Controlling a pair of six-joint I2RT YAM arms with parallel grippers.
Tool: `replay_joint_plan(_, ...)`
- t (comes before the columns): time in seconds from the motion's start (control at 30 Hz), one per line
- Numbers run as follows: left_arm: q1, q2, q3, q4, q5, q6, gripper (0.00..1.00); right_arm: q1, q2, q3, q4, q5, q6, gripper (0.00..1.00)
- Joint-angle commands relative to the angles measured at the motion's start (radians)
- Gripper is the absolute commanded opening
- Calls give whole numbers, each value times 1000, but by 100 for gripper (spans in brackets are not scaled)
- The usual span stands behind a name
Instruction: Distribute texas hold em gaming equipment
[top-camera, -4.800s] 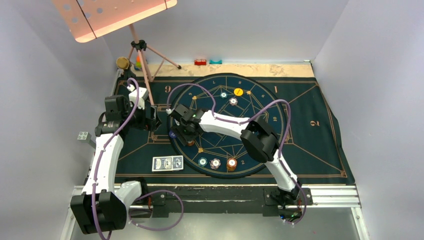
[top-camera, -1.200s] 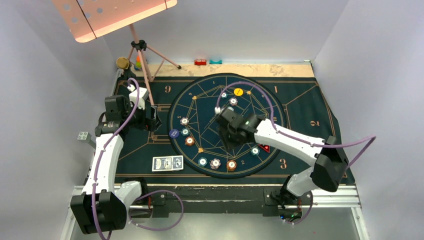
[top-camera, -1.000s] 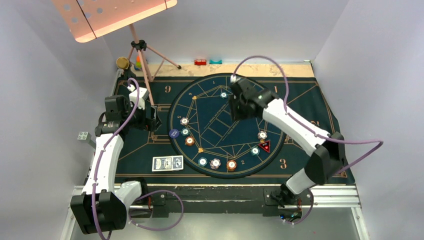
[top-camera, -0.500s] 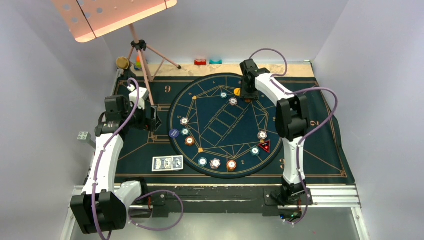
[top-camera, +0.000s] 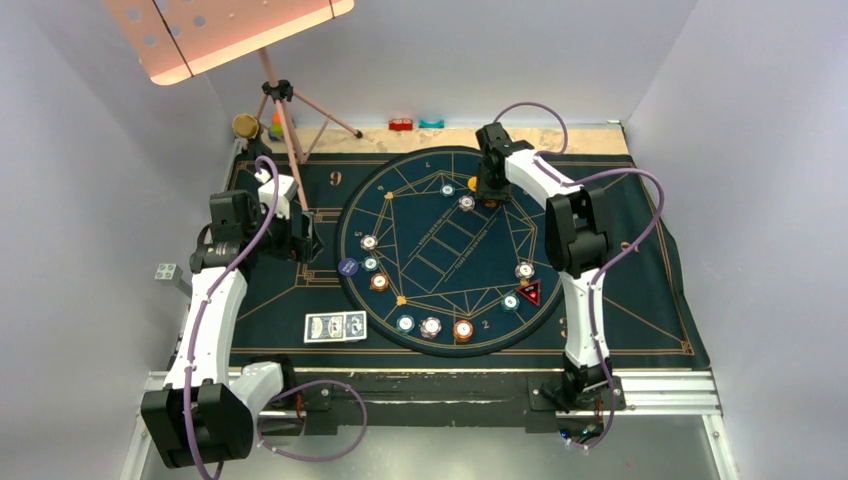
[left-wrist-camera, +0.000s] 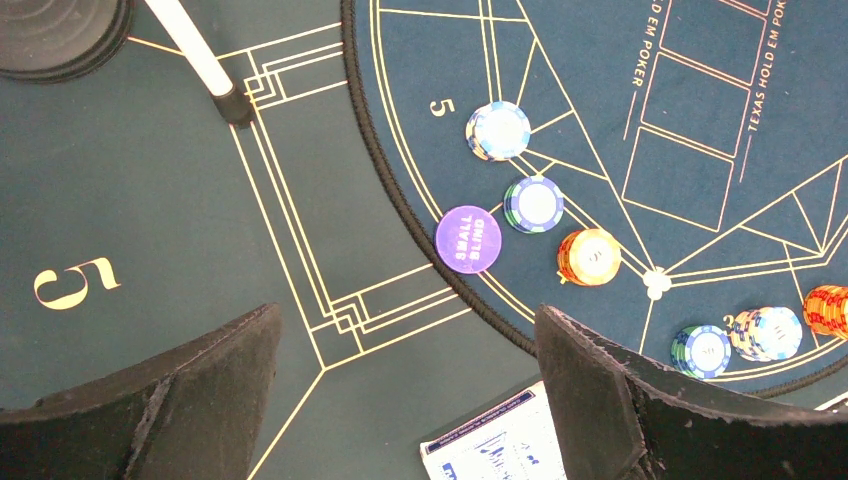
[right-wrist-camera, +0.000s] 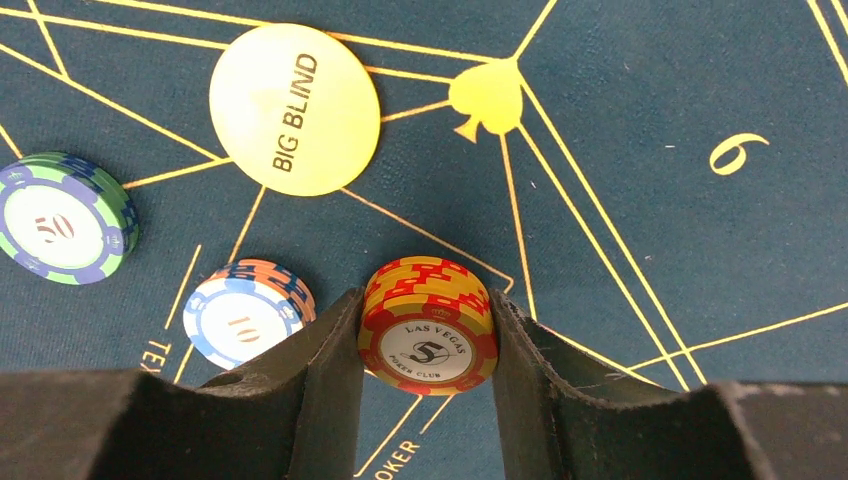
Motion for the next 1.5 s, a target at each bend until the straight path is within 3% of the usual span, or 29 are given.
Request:
replay_joint_plan(0.0, 10, -12, 1, 20, 22, 14, 100, 1, 17, 36, 30, -34, -11, 26)
replay_joint_plan(0.13, 10, -13, 1, 20, 21, 13, 100, 1, 32, 47, 9, -58, -6, 59)
replay_joint_plan(0.23, 10, -15, 1, 21, 22, 14, 100, 1, 19, 53, -4, -55, -1, 76)
replay_joint_plan(0.3, 9, -18, 1, 20, 23, 14, 100, 1, 4, 62, -14, -46, 1, 81)
replay_joint_plan(0.53, 9, -23, 0, 19, 28, 14, 100, 3, -144, 67, -40, -23, 11, 84)
replay_joint_plan(0.73, 10, -23, 0, 18, 28, 14, 100, 62, -396, -82, -34, -6, 2, 84)
replay_joint_plan(0.97, 9, -21, -1, 18, 25, 13, 100, 310, -656, -421, -67, -2, 8, 87)
replay_joint_plan(1.17, 9, -15, -3, 20, 30, 15, 100, 554, -818, -692, -111, -32, 114, 93)
replay_joint_plan(1.47, 9, -9, -1, 19, 30, 13, 100, 730, -886, -870, -48, -113, 190, 95)
